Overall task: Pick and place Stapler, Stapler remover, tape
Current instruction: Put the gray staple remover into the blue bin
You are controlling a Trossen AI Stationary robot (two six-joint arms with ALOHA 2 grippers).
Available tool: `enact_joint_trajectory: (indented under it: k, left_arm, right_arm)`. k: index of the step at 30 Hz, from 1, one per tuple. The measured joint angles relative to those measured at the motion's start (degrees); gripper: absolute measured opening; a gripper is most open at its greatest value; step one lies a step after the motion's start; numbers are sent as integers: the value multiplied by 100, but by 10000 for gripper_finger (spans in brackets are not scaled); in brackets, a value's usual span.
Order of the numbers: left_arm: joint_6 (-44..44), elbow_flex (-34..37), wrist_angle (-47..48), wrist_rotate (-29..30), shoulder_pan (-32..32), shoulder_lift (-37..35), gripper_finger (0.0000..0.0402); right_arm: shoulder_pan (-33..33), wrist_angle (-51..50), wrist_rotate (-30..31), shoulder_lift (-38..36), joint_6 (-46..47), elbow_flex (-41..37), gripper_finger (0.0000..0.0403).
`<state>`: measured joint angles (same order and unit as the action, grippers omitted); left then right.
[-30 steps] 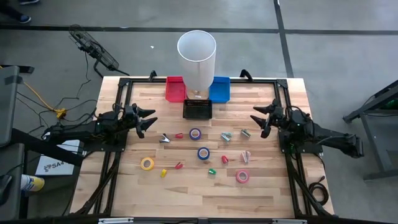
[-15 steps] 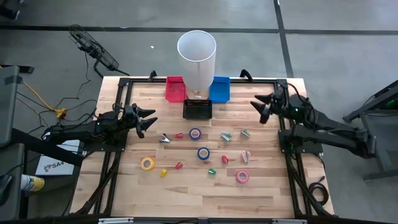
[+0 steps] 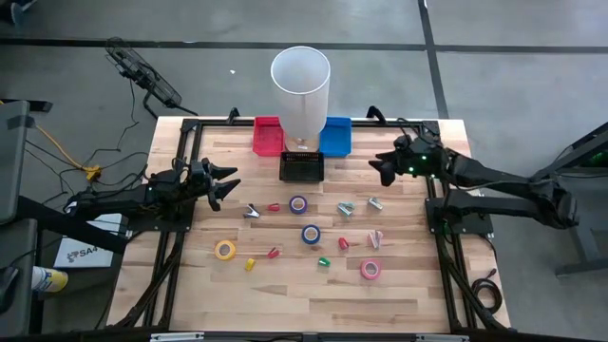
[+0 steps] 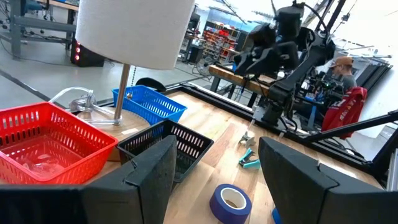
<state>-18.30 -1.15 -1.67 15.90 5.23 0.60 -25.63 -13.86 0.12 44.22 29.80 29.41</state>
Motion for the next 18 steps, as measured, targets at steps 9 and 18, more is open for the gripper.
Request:
enact_joint_trajectory:
  k: [9,18]
  left_arm:
    - [2,0,0,0,0,2,225]
    - [2,0,0,0,0,0,225]
  right_arm:
    - [28,-392,-302,605,472,11,208]
    - [105,-2090,-150,1271,112,588,209]
